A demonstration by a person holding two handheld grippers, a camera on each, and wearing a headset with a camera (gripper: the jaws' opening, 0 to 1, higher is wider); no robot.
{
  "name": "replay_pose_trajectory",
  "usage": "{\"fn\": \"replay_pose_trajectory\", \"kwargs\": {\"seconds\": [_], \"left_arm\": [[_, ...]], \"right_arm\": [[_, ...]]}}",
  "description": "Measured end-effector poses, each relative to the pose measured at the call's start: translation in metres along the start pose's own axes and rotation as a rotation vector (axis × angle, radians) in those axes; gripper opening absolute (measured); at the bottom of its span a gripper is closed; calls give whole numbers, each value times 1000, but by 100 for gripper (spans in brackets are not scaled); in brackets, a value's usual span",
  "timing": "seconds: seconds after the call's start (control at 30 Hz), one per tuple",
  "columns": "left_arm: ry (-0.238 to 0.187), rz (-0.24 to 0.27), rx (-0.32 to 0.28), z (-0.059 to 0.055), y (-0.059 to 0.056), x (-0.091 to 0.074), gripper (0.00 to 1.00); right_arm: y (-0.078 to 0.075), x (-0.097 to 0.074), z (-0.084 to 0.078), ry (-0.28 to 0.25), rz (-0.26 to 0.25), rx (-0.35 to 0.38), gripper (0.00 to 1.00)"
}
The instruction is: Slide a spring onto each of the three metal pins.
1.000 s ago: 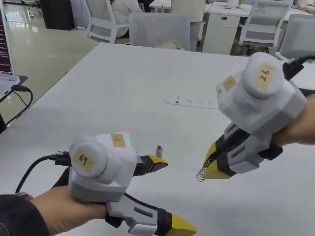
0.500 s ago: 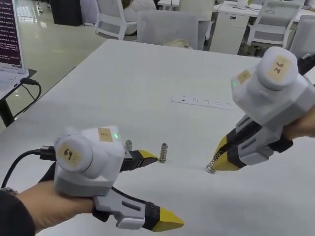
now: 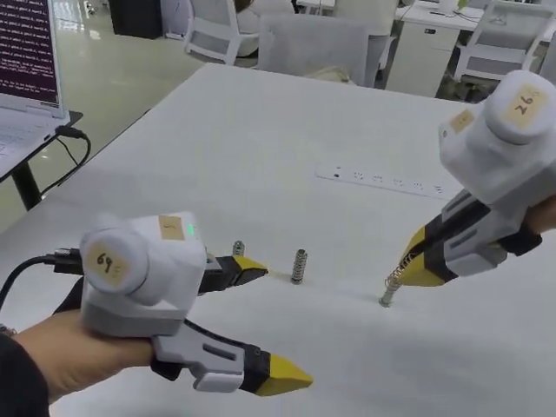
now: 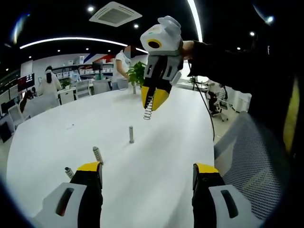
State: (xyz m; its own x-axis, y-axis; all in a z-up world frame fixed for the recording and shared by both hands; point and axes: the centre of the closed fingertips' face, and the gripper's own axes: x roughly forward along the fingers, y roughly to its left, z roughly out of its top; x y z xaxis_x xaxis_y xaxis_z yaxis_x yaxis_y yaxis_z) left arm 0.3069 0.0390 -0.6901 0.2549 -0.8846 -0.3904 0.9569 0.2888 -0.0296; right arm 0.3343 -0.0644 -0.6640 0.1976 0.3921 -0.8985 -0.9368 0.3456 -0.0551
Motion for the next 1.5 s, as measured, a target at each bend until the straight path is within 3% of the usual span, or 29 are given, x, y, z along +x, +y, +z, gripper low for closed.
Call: {"fn": "replay_pose_trajectory", "kwargs": {"seconds": [0.53, 0.63, 1.23, 1.5], "left_arm": [[-7, 34, -29, -6, 5, -5, 74], [-5, 33, -31, -7, 6, -5, 74], [-3, 33, -47, -10, 6, -3, 73], [4, 34, -52, -12, 7, -3, 73]], "right_arm": [[-34, -3, -16, 52, -44, 26, 8], [-41, 0, -22, 79, -56, 29, 8], [-65, 24, -31, 112, -41, 67, 8], [-69, 33, -36, 127, -27, 79, 8]]}}
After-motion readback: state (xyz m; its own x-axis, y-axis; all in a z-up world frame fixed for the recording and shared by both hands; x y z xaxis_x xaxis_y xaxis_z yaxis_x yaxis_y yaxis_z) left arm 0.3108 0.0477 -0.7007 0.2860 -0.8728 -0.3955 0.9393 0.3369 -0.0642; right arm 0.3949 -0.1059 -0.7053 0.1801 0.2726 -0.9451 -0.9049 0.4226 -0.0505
